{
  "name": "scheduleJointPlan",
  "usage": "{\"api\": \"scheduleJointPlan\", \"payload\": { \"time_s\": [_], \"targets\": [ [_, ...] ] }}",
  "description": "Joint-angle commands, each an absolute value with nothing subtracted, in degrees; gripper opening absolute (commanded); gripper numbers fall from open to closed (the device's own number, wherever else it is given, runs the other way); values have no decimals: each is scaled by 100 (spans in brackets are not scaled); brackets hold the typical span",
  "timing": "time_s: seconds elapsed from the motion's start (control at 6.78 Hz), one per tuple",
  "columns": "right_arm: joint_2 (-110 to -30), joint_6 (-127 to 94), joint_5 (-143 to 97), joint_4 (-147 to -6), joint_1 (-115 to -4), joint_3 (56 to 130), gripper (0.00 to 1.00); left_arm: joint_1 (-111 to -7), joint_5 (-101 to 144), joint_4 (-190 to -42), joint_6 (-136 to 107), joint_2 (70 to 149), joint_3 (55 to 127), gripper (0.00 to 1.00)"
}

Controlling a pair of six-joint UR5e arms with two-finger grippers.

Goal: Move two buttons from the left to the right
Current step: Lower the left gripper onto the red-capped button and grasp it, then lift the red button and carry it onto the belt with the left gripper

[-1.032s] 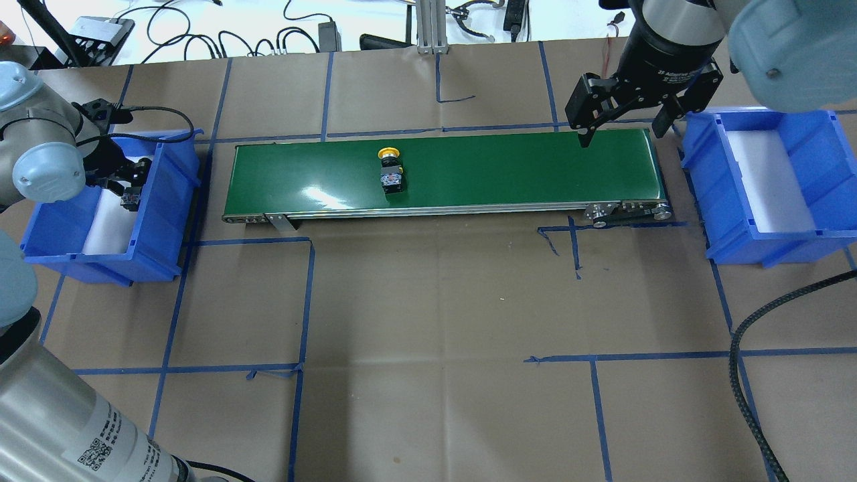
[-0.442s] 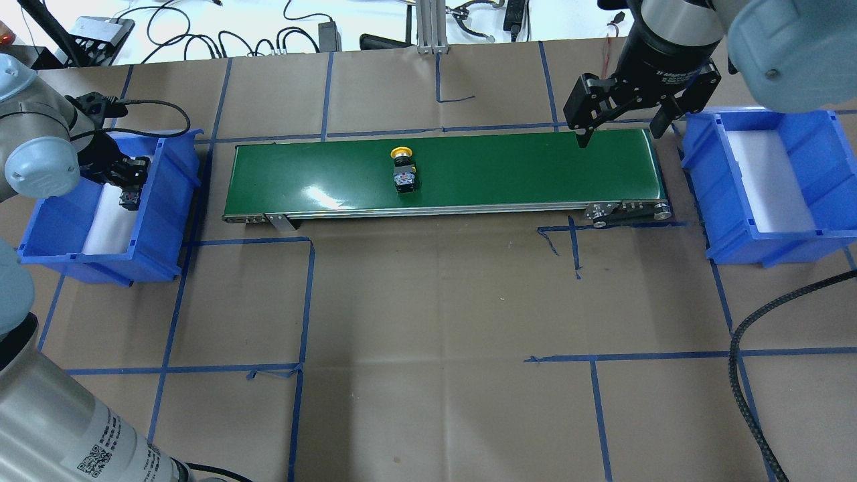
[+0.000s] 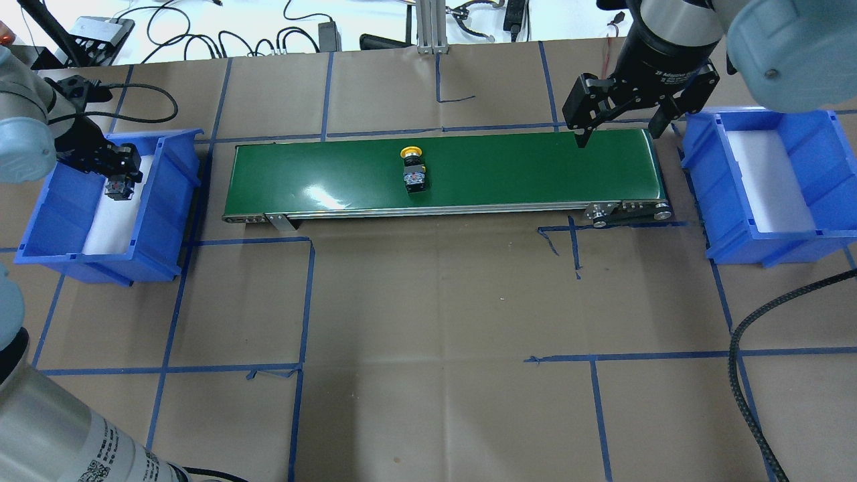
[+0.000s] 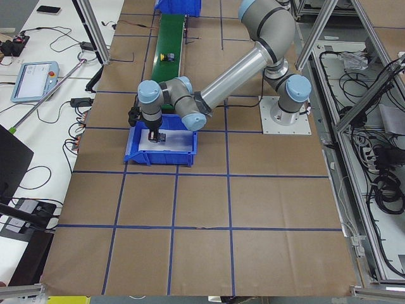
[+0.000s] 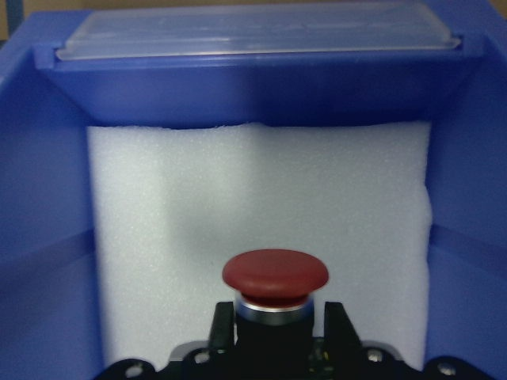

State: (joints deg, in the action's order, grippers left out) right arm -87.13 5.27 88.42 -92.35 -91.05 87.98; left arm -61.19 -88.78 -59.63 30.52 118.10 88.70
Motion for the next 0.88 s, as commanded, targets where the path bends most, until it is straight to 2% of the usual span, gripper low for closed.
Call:
{"api": "scheduleJointPlan", "payload": {
  "time_s": [0.0,0.44,0.74],
  "targets": [
    [-8710,527,8842,-9237,-9105,8798,100,-6117,-8955,-6947,3067,11471,8414,6],
    [-8701,527,8842,-9237,-9105,8807,100,-6169,-9026,-8688,2945,11523,7061,6],
    [-8701,527,8842,-9229,-9097,8824,100,-6685,-9009,-8675,2376,11427,6996,6]
  ]
}}
